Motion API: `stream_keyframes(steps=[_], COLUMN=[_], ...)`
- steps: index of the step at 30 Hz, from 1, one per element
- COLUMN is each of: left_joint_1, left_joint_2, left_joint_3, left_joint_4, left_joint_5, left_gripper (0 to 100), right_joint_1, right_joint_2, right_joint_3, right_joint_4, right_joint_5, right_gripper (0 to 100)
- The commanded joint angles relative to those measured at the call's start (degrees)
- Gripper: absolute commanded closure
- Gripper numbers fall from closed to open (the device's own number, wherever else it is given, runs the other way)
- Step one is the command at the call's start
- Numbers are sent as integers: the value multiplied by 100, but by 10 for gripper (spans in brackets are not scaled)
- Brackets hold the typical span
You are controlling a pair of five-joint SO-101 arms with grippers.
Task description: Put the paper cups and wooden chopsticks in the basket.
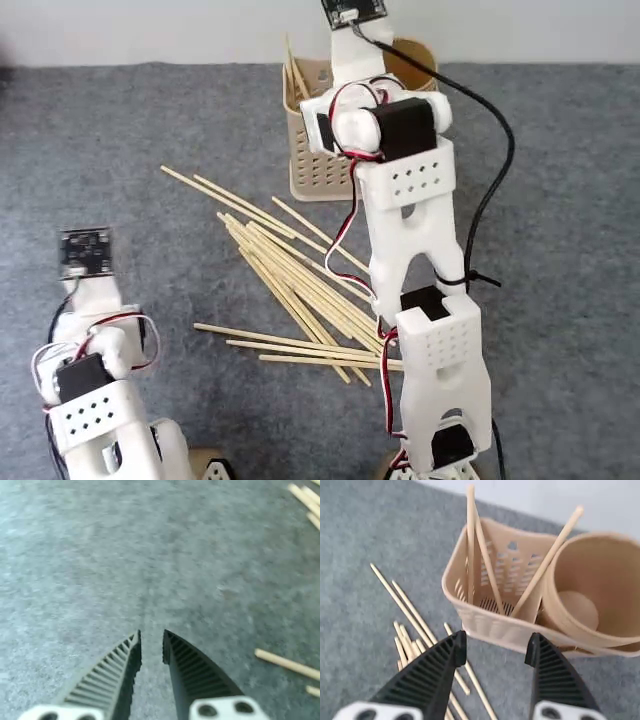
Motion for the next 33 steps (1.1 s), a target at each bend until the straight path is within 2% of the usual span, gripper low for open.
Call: stream_keyframes(steps=[1,5,10,16,21,33], left_joint_1=[-352,-396,-396,-396,-396,-396], left_joint_2=[-88,-88,-88,-88,-88,-88], left_joint_3=[-84,-84,-84,-75,-75,-66], left_joint_4=[-273,-299,-308,-308,-308,-308], left_joint_5=[62,308,308,308,308,308], left_gripper=[930,929,928,928,928,928], right_joint_1=[-171,-347,-593,-1182,-1437,-1613], right_joint_2=[-453,-453,-453,-444,-338,760], right_joint_3=[756,1538,2338,3604,4088,4281], right_joint_4=[251,251,251,224,4,-980], right_joint_5=[-26,360,440,809,835,1169], right_gripper=[790,790,788,779,692,691])
